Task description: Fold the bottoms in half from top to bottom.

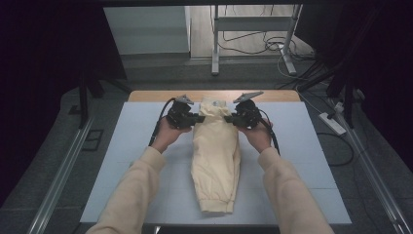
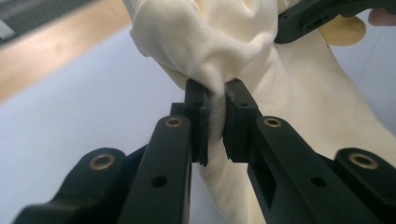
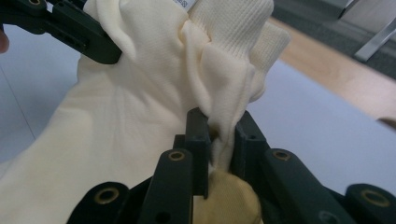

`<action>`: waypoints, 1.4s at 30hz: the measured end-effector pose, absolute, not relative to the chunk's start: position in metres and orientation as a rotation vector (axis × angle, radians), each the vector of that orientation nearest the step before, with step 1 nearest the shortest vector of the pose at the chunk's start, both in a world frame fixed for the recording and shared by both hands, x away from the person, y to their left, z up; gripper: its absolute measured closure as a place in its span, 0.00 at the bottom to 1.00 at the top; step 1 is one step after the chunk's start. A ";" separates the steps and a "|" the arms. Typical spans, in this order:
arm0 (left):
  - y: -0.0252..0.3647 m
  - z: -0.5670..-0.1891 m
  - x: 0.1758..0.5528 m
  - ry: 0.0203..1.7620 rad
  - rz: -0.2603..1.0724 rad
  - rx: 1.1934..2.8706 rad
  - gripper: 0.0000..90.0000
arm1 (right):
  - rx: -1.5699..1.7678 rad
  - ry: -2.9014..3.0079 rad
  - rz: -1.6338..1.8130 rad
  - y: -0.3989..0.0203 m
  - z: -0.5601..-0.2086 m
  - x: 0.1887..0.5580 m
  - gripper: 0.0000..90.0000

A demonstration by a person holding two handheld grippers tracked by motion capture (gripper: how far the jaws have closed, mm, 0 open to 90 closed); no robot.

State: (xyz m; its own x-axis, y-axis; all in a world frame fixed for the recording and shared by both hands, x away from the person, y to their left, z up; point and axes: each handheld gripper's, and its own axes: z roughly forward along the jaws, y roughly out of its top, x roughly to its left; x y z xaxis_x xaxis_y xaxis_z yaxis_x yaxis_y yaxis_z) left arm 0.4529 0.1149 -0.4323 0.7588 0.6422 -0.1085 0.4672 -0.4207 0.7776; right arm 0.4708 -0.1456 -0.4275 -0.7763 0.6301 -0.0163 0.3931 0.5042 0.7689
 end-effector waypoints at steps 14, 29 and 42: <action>0.112 -0.429 0.449 0.818 0.268 2.091 0.90 | 0.863 2.432 1.149 -0.148 -0.420 0.467 0.87; 0.112 -0.426 0.455 0.811 0.281 2.087 0.90 | 0.859 2.425 1.139 -0.148 -0.421 0.472 0.87; 0.115 -0.410 0.459 0.794 0.310 2.055 0.91 | 0.841 2.381 1.155 -0.146 -0.398 0.476 0.88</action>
